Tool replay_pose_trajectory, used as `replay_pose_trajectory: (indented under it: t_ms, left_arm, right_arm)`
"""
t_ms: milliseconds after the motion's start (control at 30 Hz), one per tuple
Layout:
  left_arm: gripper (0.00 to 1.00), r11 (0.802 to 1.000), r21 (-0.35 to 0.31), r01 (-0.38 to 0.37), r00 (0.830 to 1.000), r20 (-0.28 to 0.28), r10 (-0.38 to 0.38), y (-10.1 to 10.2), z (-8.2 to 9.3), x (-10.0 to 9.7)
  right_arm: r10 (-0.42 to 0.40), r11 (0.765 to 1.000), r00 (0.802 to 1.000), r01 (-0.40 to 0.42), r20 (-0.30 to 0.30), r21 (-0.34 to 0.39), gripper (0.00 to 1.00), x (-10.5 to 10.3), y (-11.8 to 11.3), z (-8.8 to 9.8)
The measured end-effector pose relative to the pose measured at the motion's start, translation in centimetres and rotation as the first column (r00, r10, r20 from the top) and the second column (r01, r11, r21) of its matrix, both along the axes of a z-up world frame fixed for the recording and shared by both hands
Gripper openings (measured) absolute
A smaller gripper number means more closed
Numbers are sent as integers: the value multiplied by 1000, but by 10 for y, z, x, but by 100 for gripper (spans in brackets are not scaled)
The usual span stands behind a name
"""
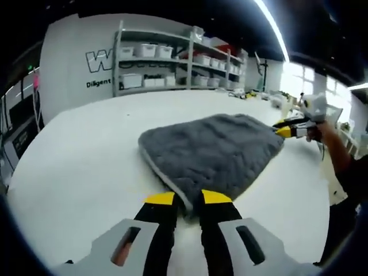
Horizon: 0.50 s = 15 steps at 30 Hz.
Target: Open the folded towel by lifting each exposed corner and separating the folded layers until the towel lies flat within the target outline without major curled edges
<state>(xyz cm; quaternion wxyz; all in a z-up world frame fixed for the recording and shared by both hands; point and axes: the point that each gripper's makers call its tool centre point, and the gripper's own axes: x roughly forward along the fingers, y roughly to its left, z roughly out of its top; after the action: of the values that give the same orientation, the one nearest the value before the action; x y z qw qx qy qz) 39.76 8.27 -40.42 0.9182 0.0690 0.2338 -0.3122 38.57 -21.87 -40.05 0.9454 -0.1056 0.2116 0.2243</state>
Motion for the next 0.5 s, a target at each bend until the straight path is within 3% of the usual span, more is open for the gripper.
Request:
replay_pose_trajectory:
  t_ms: [167, 300, 500]
  left_arm:
    - [6, 999, 21, 24, 1000, -3, -24, -5, 0, -4]
    - [5, 999, 26, 36, 999, 4, -36, -6, 0, -5]
    - [4, 999, 37, 40, 999, 23, -41, -5, 1, -3]
  right_arm:
    - [-8, 998, 1000, 7, -12, -57, 8, 5, -1, -1]
    - [-8, 999, 1000, 6, -29, -40, 2, 7, -2, -2]
    - [-6, 999, 999, 5, -35, -32, 2, 6, -2, -1]
